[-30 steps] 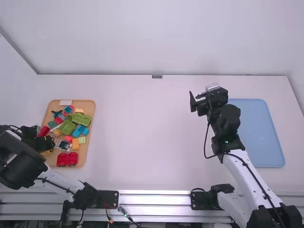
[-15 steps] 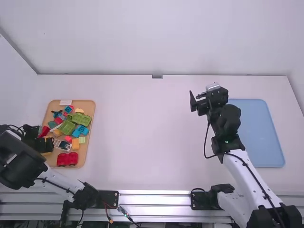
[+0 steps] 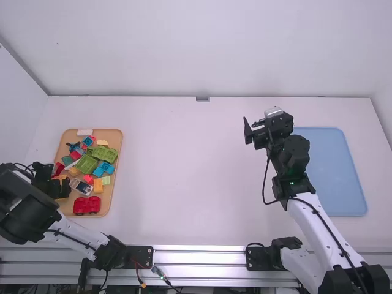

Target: Assemble lego blocks to make yellow taxi

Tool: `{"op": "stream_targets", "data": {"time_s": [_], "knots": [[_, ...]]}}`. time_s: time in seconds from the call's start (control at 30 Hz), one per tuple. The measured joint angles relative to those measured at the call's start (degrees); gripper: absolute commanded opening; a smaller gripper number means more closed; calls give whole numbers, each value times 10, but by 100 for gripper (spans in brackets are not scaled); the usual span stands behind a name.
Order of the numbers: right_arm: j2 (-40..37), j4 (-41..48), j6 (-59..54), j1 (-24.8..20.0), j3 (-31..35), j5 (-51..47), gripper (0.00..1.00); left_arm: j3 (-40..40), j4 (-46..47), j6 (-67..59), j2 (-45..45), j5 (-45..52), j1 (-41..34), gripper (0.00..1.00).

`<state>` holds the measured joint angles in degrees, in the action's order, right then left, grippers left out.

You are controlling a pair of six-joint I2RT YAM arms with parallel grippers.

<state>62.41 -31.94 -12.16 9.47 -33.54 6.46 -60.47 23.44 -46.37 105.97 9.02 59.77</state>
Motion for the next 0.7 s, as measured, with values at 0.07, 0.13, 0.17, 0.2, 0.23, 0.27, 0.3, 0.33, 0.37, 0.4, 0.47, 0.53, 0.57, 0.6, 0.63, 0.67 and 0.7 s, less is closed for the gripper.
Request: {"op": "stream_targets", "data": {"time_s": [0.07,0.13,0.17,0.2,0.23,0.27,0.3,0.33,0.37,0.4,0.47,0.53,0.57,0.6,0.63,0.67,0.7], "knots": [[0,0,0,2,0,0,99,7,-7,0,0,0,0,98],[0,0,0,2,0,-1,99,12,-13,0,0,3,0,98],[0,0,0,2,0,0,99,14,-17,0,0,5,0,98],[0,0,0,1,0,-1,99,18,-23,0,0,9,0,97],[0,0,0,0,0,-1,99,19,-24,0,0,9,0,97],[0,0,0,0,0,-2,99,24,-34,0,0,12,0,97],[0,0,0,0,0,-2,99,31,-45,0,0,15,0,96],[0,0,0,0,0,-2,99,33,-50,0,0,17,0,96],[0,0,0,0,0,-1,99,37,-60,1,-1,23,0,94],[0,0,0,0,0,-3,99,40,-71,2,-1,27,0,93],[0,0,0,2,0,-3,99,46,-85,4,-1,35,0,86],[0,0,0,2,0,-3,99,53,-94,6,-3,42,0,84],[0,0,0,0,0,-3,99,56,-97,7,-5,43,0,82],[0,0,0,0,0,-2,99,57,-98,9,-5,43,0,82],[0,0,0,0,0,-1,99,58,-98,10,-5,45,0,81],[0,0,0,0,0,-1,99,58,-97,15,-6,44,0,80],[0,0,0,0,0,-3,99,58,-96,20,-6,43,0,76]]}}
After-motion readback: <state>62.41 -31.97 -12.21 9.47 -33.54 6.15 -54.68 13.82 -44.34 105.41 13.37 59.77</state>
